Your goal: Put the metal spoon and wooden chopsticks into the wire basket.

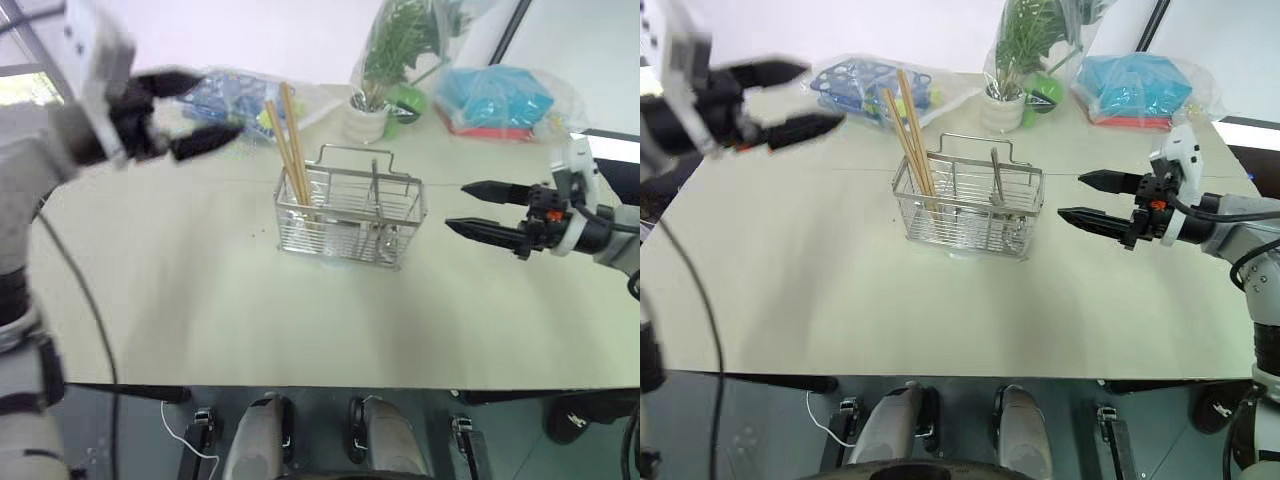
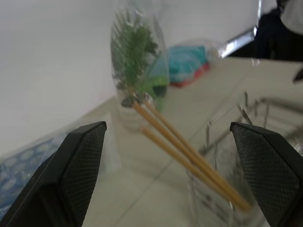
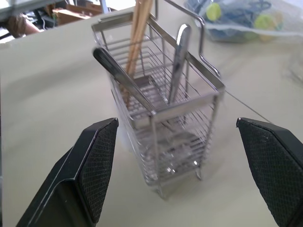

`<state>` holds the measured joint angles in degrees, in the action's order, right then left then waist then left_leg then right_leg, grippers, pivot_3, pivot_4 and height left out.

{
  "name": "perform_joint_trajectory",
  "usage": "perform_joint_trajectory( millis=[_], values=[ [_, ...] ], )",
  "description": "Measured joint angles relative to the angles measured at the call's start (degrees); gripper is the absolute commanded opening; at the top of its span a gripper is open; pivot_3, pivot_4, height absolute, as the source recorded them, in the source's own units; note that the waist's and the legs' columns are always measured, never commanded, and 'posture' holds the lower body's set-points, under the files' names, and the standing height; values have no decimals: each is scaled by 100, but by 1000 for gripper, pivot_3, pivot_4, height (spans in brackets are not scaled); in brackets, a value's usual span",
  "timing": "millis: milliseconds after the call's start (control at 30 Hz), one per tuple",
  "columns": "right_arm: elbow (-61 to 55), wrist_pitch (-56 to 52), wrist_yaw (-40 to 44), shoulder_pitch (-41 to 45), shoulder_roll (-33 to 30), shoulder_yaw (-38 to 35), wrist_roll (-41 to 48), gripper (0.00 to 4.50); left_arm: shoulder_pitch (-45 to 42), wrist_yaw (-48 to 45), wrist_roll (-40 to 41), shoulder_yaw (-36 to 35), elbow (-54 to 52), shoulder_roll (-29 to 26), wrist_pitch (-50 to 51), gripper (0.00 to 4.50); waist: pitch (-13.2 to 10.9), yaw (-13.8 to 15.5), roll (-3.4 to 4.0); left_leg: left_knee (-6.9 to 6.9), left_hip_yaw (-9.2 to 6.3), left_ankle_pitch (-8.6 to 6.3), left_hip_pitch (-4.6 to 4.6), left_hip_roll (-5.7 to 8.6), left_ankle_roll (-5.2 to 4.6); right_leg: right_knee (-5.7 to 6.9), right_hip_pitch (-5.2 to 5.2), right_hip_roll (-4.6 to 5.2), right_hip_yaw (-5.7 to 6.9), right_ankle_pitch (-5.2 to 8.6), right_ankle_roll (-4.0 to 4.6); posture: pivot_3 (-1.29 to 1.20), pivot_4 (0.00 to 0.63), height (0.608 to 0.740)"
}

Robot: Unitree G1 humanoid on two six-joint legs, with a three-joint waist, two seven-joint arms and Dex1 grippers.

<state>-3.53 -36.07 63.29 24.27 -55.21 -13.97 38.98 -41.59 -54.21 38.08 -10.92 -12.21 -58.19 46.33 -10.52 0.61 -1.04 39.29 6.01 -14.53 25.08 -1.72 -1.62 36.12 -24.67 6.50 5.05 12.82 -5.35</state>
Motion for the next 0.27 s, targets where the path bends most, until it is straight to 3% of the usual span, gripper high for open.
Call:
perform_joint_trajectory(
  millis=[100, 267],
  values=[
    [378, 211, 197, 184, 9, 174, -212, 4123, 962, -659, -136, -91, -52, -614, -211, 4397, -4, 3, 5, -1, -1, -1, 1, -3, 0, -2, -6, -1, 0, 10, 18, 0, 150, 715],
    [660, 395, 386, 387, 30, 350, -416, 4123, 1854, -923, -465, -295, -195, -806, -738, 4397, -7, 5, 12, -3, -3, 0, 25, -3, 2, 0, -30, 2, -1, 11, 20, 0, 150, 715]
  ],
)
